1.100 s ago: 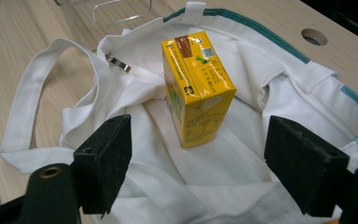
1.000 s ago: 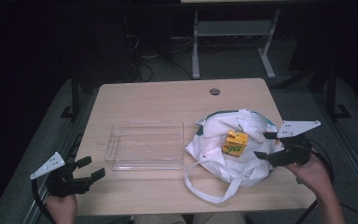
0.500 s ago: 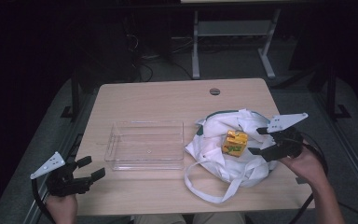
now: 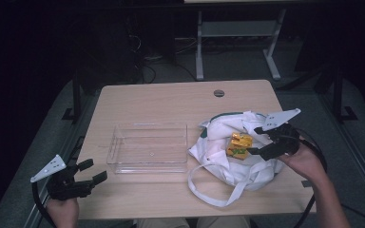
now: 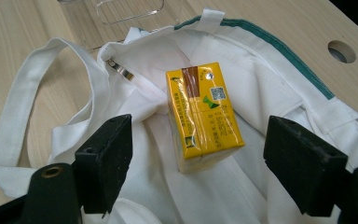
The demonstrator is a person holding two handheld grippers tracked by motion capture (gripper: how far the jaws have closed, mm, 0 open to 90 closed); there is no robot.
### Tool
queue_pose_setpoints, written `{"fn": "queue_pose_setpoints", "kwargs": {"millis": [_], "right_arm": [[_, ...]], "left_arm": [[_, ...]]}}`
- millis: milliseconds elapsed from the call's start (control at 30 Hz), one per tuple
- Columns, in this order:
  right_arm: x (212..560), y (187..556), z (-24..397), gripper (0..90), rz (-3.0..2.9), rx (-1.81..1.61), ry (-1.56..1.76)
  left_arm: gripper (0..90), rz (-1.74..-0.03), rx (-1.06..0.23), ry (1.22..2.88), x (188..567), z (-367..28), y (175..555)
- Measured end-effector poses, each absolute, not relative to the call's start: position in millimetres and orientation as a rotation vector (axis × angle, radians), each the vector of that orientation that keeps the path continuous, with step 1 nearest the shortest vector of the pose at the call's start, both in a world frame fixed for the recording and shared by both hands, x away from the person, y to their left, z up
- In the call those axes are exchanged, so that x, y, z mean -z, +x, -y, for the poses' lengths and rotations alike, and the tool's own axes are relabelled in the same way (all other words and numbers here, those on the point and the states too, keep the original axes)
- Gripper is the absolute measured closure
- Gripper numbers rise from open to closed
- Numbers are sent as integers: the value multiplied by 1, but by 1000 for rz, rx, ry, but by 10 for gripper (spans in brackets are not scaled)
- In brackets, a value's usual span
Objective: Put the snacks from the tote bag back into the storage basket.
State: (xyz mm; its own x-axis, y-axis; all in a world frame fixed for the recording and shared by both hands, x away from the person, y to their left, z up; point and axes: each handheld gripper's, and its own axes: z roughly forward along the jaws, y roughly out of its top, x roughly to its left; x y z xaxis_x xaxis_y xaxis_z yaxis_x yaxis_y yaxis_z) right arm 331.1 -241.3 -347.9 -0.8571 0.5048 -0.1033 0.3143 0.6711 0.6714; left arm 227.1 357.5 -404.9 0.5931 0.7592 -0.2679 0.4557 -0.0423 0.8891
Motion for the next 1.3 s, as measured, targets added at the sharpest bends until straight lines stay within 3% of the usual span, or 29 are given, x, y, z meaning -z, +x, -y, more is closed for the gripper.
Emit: {"fn": "queue_pose_setpoints", "kwargs": {"millis": [867, 1300], "right_arm": [[355, 366, 215, 246, -2727, -844, 601], [369, 376, 202, 340, -2792, -752, 572]], "left_arm": [[126, -1015, -330, 1678, 405, -358, 227], [126, -1012, -332, 1679, 405, -359, 228]]}}
